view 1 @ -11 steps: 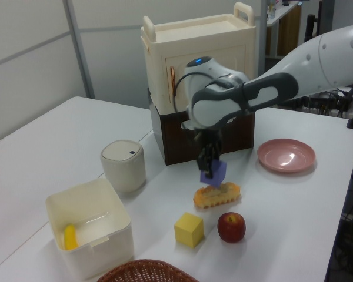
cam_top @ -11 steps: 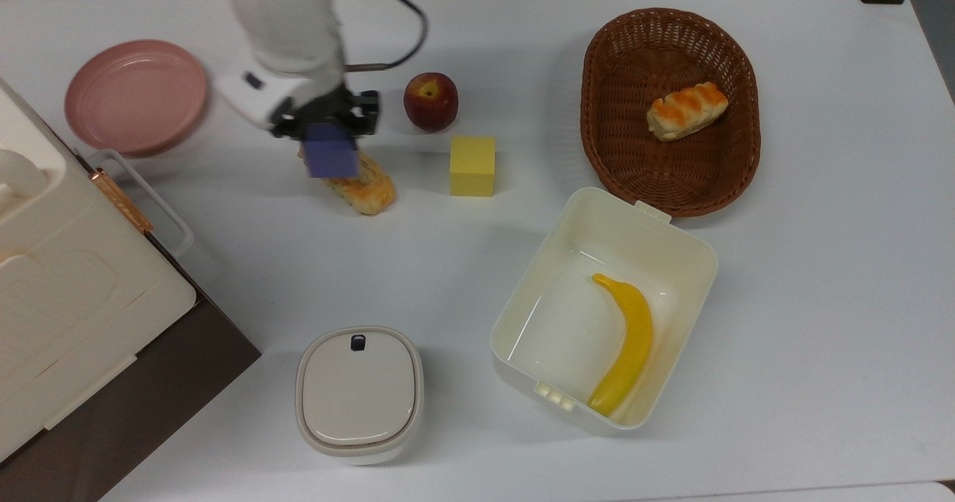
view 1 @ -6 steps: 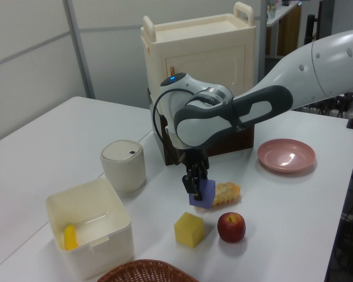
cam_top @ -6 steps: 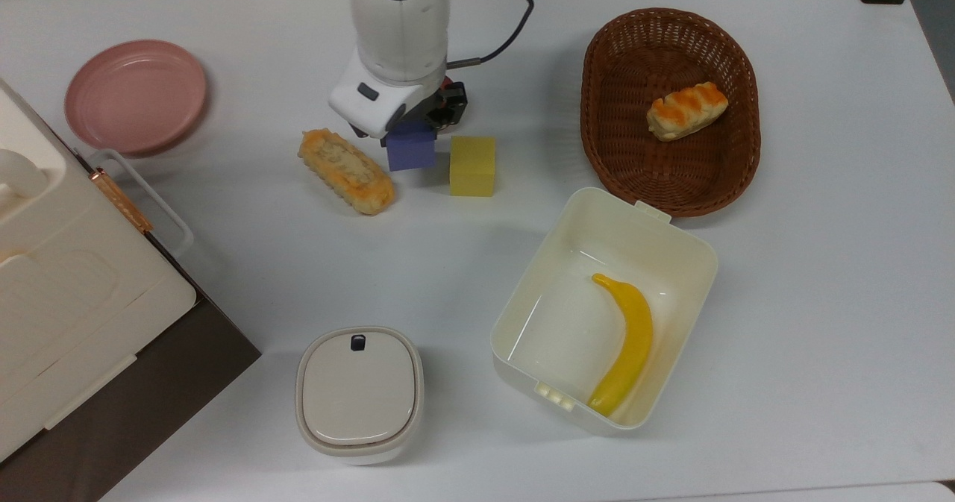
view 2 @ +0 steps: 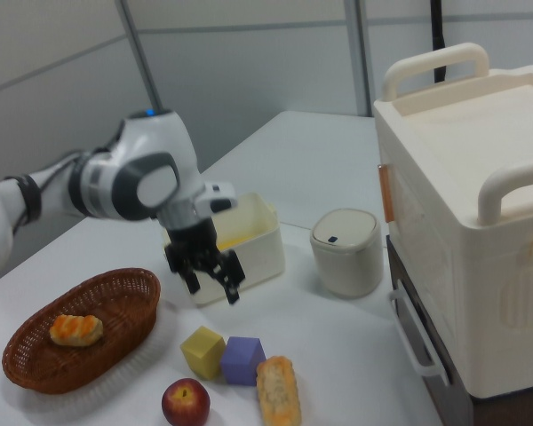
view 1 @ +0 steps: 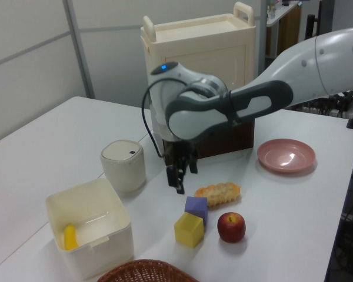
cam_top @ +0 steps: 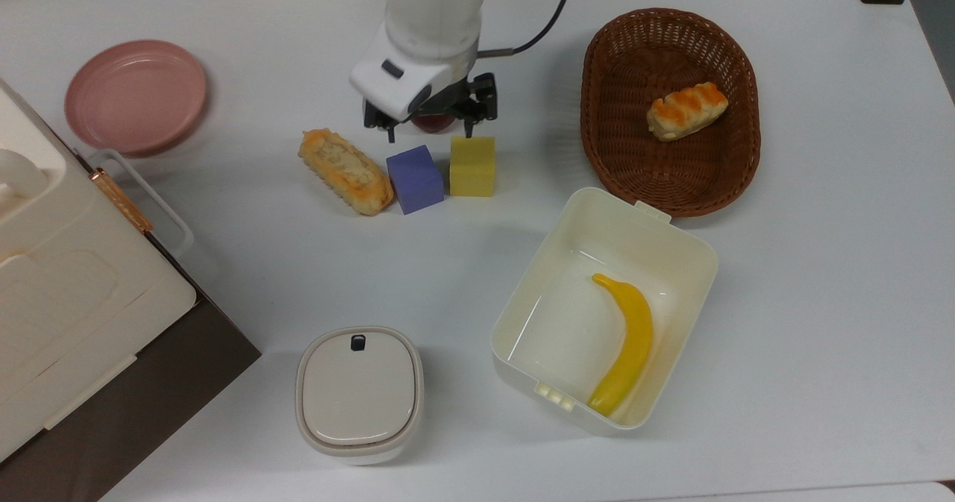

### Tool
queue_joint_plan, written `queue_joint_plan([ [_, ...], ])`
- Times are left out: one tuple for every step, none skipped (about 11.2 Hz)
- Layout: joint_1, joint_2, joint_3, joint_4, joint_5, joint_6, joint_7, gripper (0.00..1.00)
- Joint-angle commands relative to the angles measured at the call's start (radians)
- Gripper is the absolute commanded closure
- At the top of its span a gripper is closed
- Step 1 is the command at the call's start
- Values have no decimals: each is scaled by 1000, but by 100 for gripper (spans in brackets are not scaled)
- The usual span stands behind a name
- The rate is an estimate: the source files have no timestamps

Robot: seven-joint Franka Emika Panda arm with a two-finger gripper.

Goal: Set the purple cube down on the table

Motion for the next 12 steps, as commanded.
queue_joint_plan([
  [70, -85, -92, 42, -8, -67, 46, 0],
  [90, -122, -129, 37, 1, -93, 47, 0],
  [108, -153, -158, 34, 1, -142, 46, 0],
  [110, -186, -177, 34, 1, -176, 34, 0],
  [98, -219, -179, 34, 3, -188, 30, 0],
  [79, -248, -179, 32, 7, -196, 30, 0],
  [58, -265, -177, 31, 27, -213, 29, 0],
  [53, -272, -179, 31, 46, -221, 21, 0],
  [53, -276, -179, 32, 47, -233, 20, 0],
  [53, -276, -177, 32, 47, -234, 20, 0],
  [53, -274, -177, 34, 49, -233, 20, 0],
  [55, -271, -177, 34, 50, -233, 20, 0],
])
